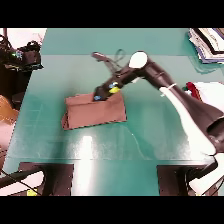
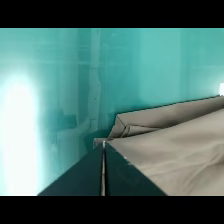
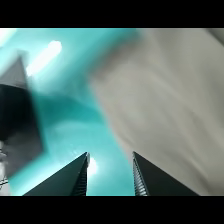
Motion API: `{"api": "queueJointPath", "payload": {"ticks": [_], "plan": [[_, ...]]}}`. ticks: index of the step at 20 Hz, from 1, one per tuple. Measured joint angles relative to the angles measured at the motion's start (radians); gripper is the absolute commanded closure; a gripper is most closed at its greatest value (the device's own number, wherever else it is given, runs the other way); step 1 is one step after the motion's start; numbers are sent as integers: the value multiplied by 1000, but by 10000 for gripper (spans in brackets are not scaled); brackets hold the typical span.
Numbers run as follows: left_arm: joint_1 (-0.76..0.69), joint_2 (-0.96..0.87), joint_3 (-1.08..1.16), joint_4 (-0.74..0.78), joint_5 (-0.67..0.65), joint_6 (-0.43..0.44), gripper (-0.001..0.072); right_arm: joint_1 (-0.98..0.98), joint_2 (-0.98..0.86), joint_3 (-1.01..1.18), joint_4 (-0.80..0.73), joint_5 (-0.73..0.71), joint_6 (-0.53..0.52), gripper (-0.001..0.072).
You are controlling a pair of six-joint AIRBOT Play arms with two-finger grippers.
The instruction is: Fold the shirts.
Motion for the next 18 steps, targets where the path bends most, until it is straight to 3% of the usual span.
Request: {"api": "queueJointPath", "payload": {"ticks": [3, 4, 5, 6, 12, 18], "plan": [[2, 0, 0, -8, -3, 2, 681, -148, 97, -199, -47, -8, 42, 399], [2, 1, 0, -10, -2, 2, 681, -197, 128, -269, -56, -22, 47, 369], [2, 1, 0, -10, -1, 3, 681, -239, 153, -329, -59, -37, 52, 223], [2, 1, 0, -10, 3, 3, 680, -278, 173, -389, -65, -57, 59, 125], [2, 1, -2, -21, 39, 3, 681, -359, 159, -586, 27, -133, 68, 141], [2, -6, -3, -39, 54, 3, 681, -219, -9, -477, 199, -206, 54, 163]]}}
